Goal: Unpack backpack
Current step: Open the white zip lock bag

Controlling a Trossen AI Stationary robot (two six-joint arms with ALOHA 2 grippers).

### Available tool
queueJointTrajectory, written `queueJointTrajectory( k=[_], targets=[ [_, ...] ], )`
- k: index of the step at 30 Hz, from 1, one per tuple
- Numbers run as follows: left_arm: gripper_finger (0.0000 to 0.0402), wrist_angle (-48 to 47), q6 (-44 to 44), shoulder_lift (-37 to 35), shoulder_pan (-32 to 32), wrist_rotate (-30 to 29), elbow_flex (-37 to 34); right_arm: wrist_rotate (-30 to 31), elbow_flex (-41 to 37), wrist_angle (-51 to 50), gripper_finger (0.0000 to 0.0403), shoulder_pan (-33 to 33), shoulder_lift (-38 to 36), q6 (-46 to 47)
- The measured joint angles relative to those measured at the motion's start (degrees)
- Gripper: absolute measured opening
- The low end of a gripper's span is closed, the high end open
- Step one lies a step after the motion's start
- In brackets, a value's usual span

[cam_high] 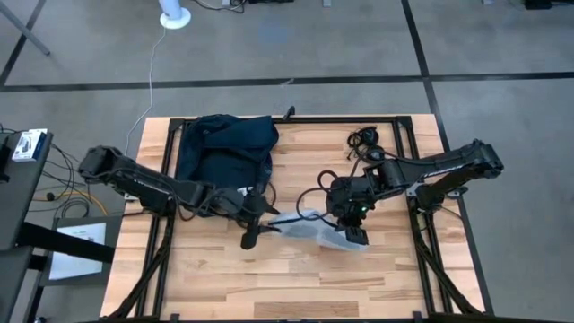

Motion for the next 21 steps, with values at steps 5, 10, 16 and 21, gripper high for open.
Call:
queueJointTrajectory(
  k=[5, 10, 16, 21],
  targets=[
    [0.0194, -0.38, 8.74, 0.03, -2.54, -6.3, 0.0, 0.0, 0.0, -0.06, 0.0, 0.13, 0.0, 0.0],
    [0.0169, -0.09, 11.75, 0.03, -3.89, -11.58, 0.0, 0.0, 0.0, 0.01, 0.0, 0.11, 0.0, 0.0],
    [0.0142, 3.3, 13.12, 0.03, -4.37, -11.28, 0.0, -0.02, 0.0, -0.1, 0.0, 0.02, 0.0, -0.04],
    [0.0099, 3.73, 14.34, 0.01, -4.41, -10.98, 0.0, -0.02, 0.0, -0.05, 0.0, 0.02, 0.0, 0.02]
  ],
)
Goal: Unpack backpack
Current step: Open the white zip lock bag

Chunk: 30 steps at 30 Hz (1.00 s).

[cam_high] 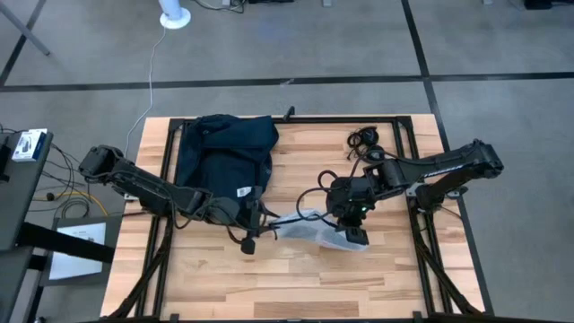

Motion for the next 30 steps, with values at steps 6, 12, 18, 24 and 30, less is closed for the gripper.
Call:
queueJointTrajectory(
  k=[6, 12, 18, 24, 30],
  targets=[
    [0.002, -0.42, -0.43, -0.01, 0.09, 2.4, 0.0, 0.0, 0.0, 0.12, 0.0, 0.0, 0.0, 0.26],
    [0.0004, -2.79, -5.21, -0.07, 0.21, 3.43, 0.0, 0.01, 0.0, 1.01, 0.0, 0.0, 0.0, 1.04],
    [0.0, -3.01, -7.97, -0.07, 0.21, 3.46, 0.0, -0.22, 0.0, 14.75, 0.0027, -0.48, -0.34, 2.87],
    [0.0, -0.8, -9.72, -0.07, 0.26, 2.97, 0.0, -0.66, 0.15, 24.12, 0.0088, -0.79, -3.08, 2.86],
    [0.0, -0.21, -12.66, -0.07, 0.24, 3.06, 0.0, -0.64, 0.49, 23.35, 0.0141, -0.78, -6.93, 5.09]
  ],
)
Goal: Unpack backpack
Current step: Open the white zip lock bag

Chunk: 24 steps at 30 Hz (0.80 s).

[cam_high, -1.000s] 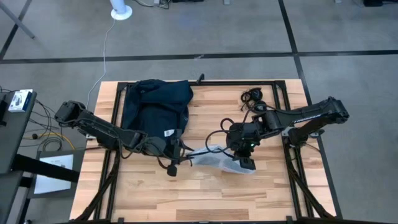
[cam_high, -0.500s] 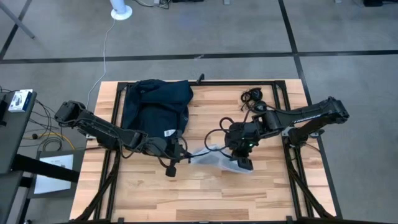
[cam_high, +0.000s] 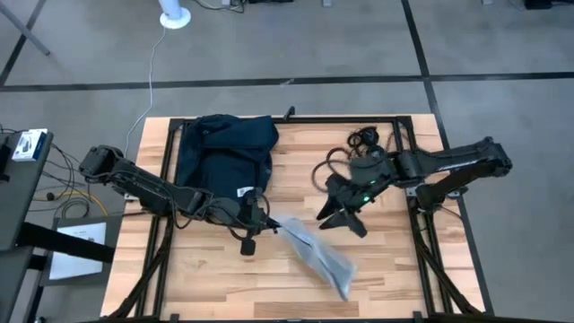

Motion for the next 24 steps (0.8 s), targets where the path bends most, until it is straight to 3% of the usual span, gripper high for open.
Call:
queueJointTrajectory(
  k=[8, 14, 18, 24],
  targets=[
    [0.0, 0.59, -6.1, 0.02, 2.21, -6.0, 3.5, 7.17, 0.61, 5.46, 0.0153, 3.9, 0.32, -14.01],
    [0.0, 0.6, -9.1, 0.02, 4.77, -6.69, 4.42, 9.69, 0.5, 10.36, 0.015, 4.93, 10.06, -13.2],
    [0.0, -0.21, -12.75, 0.02, 5.14, -11.5, 4.39, 9.89, 0.5, 13.53, 0.015, 5.11, 15.73, -8.53],
    [0.0, -0.09, -14.27, 0.02, 5.11, -17.9, 4.39, 11.36, 0.58, 16.35, 0.0145, 4.97, 16.62, -11.73]
  ],
)
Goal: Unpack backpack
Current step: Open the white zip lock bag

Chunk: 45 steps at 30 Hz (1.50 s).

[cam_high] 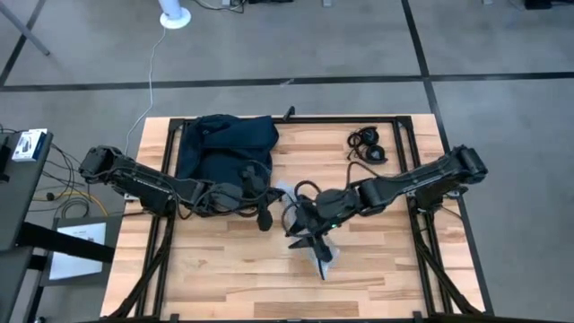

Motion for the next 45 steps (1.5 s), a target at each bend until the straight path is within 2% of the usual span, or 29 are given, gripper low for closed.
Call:
queueJointTrajectory(
  k=[5, 6, 8, 11, 16, 20, 23, 29, 35, 38, 45],
  targets=[
    [0.0, 0.51, -0.06, 0.0, -0.2, -1.01, 0.0, 15.73, -0.08, -3.3, 0.0126, -0.39, -0.18, -2.55],
    [0.0, 0.47, 0.34, 0.0, -0.22, -0.98, 0.0, 17.35, -0.08, -4.0, 0.0122, -0.66, -0.18, -1.4],
    [0.0, 0.43, 0.78, 0.0, -0.37, -0.96, 0.0, 17.39, -0.06, -6.07, 0.0118, -1.45, -0.29, 3.8],
    [0.0, 0.18, 1.79, 0.0, -0.44, -0.93, 0.01, 12.72, -0.08, -11.18, 0.0117, -2.53, -0.23, 11.24],
    [0.0, -1.26, 2.64, 0.0, 0.04, -1.2, 0.02, 7.45, -0.07, -17.34, 0.0117, -1.98, 0.08, 15.84],
    [0.0, -1.69, 2.62, 0.0, 0.08, -1.24, 0.0, 7.98, -0.06, -28.17, 0.0117, -1.37, 1.58, 15.61],
    [0.0, -3.68, 2.34, 0.0, -0.88, -1.22, 0.02, 11.81, -0.05, -36.61, 0.0117, -1.46, 1.8, 15.94],
    [0.0, -10.27, -3.83, 0.02, -3.42, -1.88, 0.04, 12.04, -0.17, -48.25, 0.0117, -2.04, -2.76, 14.95],
    [0.0, -11.82, -6.61, 0.02, -6.26, -1.64, 0.03, 21.21, -0.17, -43.92, 0.0117, -3.69, -9.74, 11.95],
    [0.0, -11.45, -6.73, 0.02, -6.54, -1.6, 0.03, 21.28, -0.13, -38.39, 0.0117, -4.06, -11.93, 9.29],
    [0.0, -11.56, -9.07, 0.01, -5.13, -1.49, 0.03, 20.64, -0.08, -25.0, 0.0117, -1.55, -14.05, 10.97]
  ],
)
